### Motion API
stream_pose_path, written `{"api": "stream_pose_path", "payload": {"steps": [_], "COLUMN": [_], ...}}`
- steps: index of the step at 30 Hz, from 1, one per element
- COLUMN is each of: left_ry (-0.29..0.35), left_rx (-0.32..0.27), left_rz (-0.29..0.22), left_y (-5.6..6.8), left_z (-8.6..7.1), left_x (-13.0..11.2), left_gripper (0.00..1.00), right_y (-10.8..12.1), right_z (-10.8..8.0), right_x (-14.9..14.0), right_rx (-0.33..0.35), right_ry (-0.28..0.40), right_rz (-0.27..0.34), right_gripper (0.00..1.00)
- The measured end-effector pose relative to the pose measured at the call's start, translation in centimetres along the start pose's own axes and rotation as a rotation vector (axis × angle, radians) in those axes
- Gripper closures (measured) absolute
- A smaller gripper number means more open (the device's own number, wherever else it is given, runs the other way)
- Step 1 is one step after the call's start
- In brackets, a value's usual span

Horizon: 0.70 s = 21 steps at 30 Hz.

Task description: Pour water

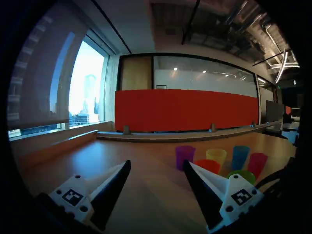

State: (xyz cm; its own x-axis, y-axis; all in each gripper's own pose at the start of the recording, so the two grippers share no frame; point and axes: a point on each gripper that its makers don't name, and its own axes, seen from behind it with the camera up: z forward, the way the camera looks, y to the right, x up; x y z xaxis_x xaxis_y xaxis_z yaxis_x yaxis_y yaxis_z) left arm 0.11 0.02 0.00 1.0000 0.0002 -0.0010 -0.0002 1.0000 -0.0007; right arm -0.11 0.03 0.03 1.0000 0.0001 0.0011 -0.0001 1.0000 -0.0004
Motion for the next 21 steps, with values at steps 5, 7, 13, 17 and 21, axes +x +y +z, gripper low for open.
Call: {"api": "stream_pose_path", "payload": {"steps": [5, 7, 13, 17, 21], "left_ry": [0.017, 0.022, 0.028, 0.030, 0.035], "left_rx": [-0.006, -0.010, -0.036, -0.046, -0.054], "left_rz": [0.005, 0.005, 0.002, 0.009, 0.016], "left_y": [0.1, 0.1, 0.5, 0.7, 0.8], "left_z": [-0.1, -0.3, -0.5, -0.6, -0.6], "left_x": [1.0, 1.6, 3.1, 4.2, 5.6], "left_gripper": [0.01, 0.01, 0.01, 0.01, 0.01], "right_y": [0.2, 0.2, 0.4, 0.5, 0.5], "right_z": [0.2, 0.2, 0.3, 0.4, 0.5], "right_x": [-0.7, -0.8, 0.3, 1.7, 3.4], "right_rx": [-0.003, 0.000, 0.005, 0.010, 0.023], "right_ry": [-0.019, -0.028, -0.021, -0.006, 0.001], "right_rz": [0.007, 0.012, 0.013, 0.003, -0.005], "right_gripper": [0.01, 0.01, 0.01, 0.00, 0.00]}}
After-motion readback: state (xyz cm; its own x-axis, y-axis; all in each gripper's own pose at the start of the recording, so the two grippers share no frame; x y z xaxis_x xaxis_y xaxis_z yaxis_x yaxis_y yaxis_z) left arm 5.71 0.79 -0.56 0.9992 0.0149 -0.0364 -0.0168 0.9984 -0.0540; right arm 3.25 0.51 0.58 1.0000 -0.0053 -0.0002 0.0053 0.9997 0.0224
